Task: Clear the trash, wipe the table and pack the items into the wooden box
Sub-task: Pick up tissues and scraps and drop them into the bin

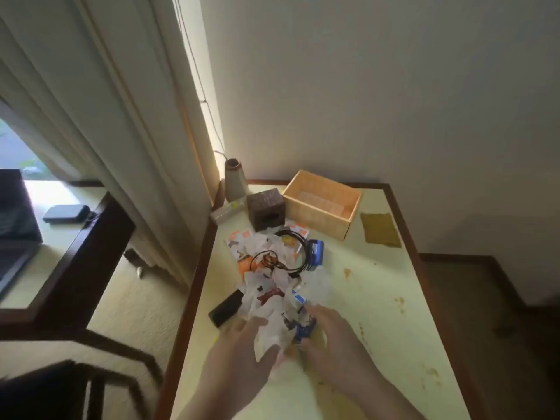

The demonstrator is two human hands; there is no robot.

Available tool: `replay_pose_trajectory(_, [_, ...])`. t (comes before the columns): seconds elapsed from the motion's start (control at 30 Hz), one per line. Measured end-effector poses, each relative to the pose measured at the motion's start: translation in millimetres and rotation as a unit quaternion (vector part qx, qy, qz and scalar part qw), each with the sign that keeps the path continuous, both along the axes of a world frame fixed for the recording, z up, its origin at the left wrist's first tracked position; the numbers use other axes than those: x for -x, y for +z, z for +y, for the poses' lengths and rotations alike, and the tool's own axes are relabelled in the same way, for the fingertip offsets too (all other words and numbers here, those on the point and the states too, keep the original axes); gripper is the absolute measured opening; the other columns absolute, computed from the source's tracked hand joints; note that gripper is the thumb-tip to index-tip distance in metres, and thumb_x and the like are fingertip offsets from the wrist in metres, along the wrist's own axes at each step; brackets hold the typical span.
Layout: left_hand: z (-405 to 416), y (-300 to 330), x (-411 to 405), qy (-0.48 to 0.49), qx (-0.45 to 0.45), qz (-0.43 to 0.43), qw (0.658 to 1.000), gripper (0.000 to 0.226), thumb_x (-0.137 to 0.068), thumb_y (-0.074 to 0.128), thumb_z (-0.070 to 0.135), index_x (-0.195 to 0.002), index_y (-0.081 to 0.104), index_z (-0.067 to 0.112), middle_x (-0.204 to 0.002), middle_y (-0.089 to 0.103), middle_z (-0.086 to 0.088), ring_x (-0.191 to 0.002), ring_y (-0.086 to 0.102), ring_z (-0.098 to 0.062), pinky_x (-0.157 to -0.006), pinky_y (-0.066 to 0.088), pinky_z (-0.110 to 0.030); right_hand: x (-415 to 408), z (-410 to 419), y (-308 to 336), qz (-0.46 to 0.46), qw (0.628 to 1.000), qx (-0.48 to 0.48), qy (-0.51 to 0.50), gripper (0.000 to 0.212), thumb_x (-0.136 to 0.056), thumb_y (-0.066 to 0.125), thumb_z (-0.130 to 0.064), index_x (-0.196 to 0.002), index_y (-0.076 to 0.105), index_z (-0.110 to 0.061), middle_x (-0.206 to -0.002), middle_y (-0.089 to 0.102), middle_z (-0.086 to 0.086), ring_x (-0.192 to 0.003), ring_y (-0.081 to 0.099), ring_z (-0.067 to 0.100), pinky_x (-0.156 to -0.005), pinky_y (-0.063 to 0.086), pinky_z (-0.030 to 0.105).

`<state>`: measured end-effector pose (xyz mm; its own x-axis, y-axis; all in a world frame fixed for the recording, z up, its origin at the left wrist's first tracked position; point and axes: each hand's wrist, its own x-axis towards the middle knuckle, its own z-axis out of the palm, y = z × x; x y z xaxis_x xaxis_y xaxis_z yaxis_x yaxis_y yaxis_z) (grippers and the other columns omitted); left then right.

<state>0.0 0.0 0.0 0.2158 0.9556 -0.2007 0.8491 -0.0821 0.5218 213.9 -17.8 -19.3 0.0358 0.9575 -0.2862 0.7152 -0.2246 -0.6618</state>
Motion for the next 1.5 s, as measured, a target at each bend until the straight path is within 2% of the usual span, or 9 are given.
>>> replay_pose_trajectory(0.1, [2,-23,-7,0.023,0.049,0.043,0.998,0.056,-0.091,0.06,0.067,-0.142,0.047,0.048,-0.138,0.054,0.021,-0.128,0.046,-0.009,-0.1,0.049,-0.026,-3,9,-30,-0.043,0.997,0.02,0.064,0.065,-0.094,0.057,-0.044,-0.155,0.036,-0.052,-0.142,0.045,-0.026,-0.132,0.045,0.011,-0.106,0.043,0.026])
replay_pose_trajectory(0.23, [12,-51,-21,0.059,0.087,0.076,0.992,0.065,-0.094,0.062,0.06,-0.152,0.038,0.042,-0.15,0.047,0.011,-0.139,0.04,-0.017,-0.107,0.047,-0.032,-2,29,-66,-0.114,0.983,0.047,0.134,0.065,-0.097,0.053,-0.045,-0.157,0.03,-0.048,-0.157,0.035,-0.011,-0.143,0.035,0.021,-0.11,0.045,0.036])
replay_pose_trajectory(0.37, [24,-83,-33,0.042,0.111,0.117,0.986,0.079,-0.092,0.063,0.064,-0.159,0.028,0.039,-0.161,0.037,0.001,-0.149,0.03,-0.027,-0.118,0.039,-0.041,-2,65,-72,-0.179,0.976,0.021,0.124,0.059,-0.102,0.055,-0.034,-0.156,0.033,-0.041,-0.169,0.021,-0.001,-0.154,0.02,0.025,-0.119,0.037,0.039])
replay_pose_trajectory(0.6, [17,-124,-45,-0.001,0.091,0.172,0.981,0.066,-0.094,0.064,0.054,-0.153,0.036,0.039,-0.162,0.035,0.0,-0.149,0.027,-0.028,-0.12,0.032,-0.046,-11,100,-83,-0.246,0.953,0.016,0.177,0.062,-0.102,0.06,-0.039,-0.157,0.032,-0.047,-0.175,0.003,0.005,-0.16,-0.006,0.04,-0.126,0.021,0.054])
replay_pose_trajectory(0.77, [2,-137,-42,-0.004,0.034,0.185,0.982,0.044,-0.1,0.062,0.032,-0.142,0.051,0.03,-0.148,0.048,-0.001,-0.135,0.04,-0.026,-0.112,0.039,-0.042,-9,102,-90,-0.282,0.935,-0.006,0.216,0.055,-0.102,0.059,-0.037,-0.153,0.038,-0.044,-0.176,-0.004,0.009,-0.158,-0.016,0.042,-0.128,0.006,0.056])
replay_pose_trajectory(0.97, [-15,-118,-41,0.011,-0.017,0.164,0.986,0.028,-0.101,0.061,0.033,-0.129,0.064,0.03,-0.131,0.061,0.006,-0.121,0.049,-0.022,-0.103,0.043,-0.037,-6,99,-101,-0.296,0.928,-0.021,0.227,0.04,-0.106,0.052,-0.043,-0.146,0.047,-0.043,-0.176,0.0,0.008,-0.159,-0.013,0.043,-0.127,0.005,0.06])
replay_pose_trajectory(1.13, [-33,-101,-40,0.037,-0.043,0.115,0.992,0.032,-0.064,0.096,0.033,-0.091,0.078,0.035,-0.091,0.07,0.013,-0.08,0.058,-0.015,-0.068,0.053,-0.026,-5,99,-110,-0.305,0.926,-0.018,0.223,0.026,-0.108,0.048,-0.039,-0.132,0.059,-0.039,-0.176,0.01,0.007,-0.16,-0.003,0.042,-0.128,0.008,0.058])
replay_pose_trajectory(1.37, [-31,-87,-41,0.084,-0.086,0.082,0.989,0.026,-0.075,0.091,0.032,-0.098,0.079,0.034,-0.109,0.073,0.011,-0.101,0.061,-0.018,-0.084,0.056,-0.03,-9,92,-104,-0.268,0.941,-0.019,0.207,0.027,-0.108,0.048,-0.034,-0.128,0.066,-0.036,-0.175,0.014,0.0,-0.162,-0.001,0.03,-0.13,0.006,0.051])
replay_pose_trajectory(1.5, [-8,-95,-46,0.079,-0.073,0.095,0.99,0.026,-0.099,0.065,0.04,-0.124,0.072,0.038,-0.145,0.057,0.014,-0.135,0.043,-0.017,-0.111,0.039,-0.031,-17,83,-101,-0.205,0.965,-0.064,0.148,0.024,-0.106,0.054,-0.034,-0.122,0.072,-0.033,-0.169,0.034,-0.003,-0.161,0.011,0.025,-0.129,0.016,0.047])
